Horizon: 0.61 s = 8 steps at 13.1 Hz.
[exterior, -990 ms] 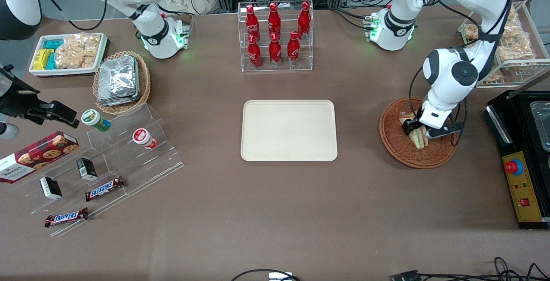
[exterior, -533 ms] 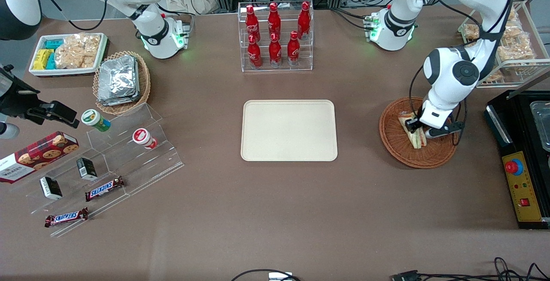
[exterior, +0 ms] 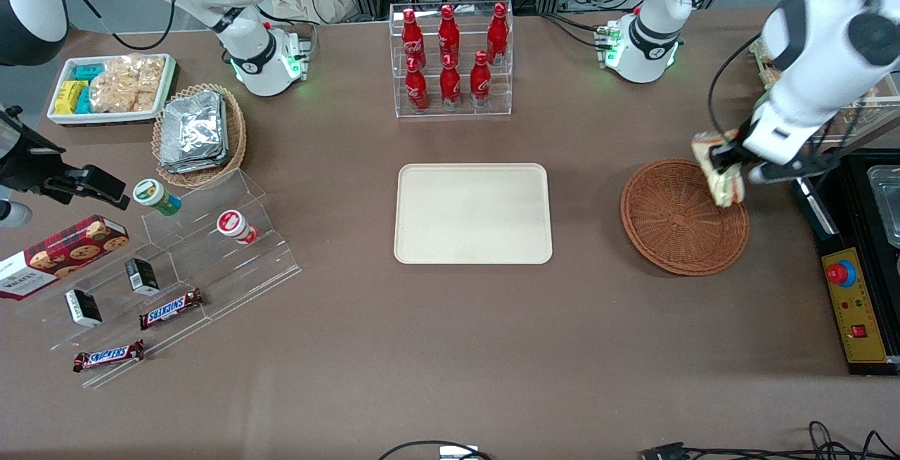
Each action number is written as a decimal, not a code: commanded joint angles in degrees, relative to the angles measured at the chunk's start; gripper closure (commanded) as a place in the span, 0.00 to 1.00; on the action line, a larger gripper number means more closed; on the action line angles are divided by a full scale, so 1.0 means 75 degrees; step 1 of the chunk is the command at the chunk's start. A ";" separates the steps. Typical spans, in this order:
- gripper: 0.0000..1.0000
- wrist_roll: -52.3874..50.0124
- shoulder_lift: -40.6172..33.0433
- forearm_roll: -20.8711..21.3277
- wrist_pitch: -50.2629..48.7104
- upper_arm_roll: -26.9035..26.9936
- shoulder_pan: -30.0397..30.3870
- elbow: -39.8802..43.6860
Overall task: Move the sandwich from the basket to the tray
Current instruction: 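Lift the sandwich up out of the basket with the left gripper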
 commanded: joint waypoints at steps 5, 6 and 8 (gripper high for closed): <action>1.00 0.0340 0.1386 -0.0050 -0.3349 -0.0108 -0.0256 0.4258; 1.00 0.0247 0.1586 -0.0062 -0.3501 -0.0364 -0.0280 0.4645; 1.00 -0.0475 0.1937 -0.0062 -0.3864 -0.1147 -0.0303 0.5255</action>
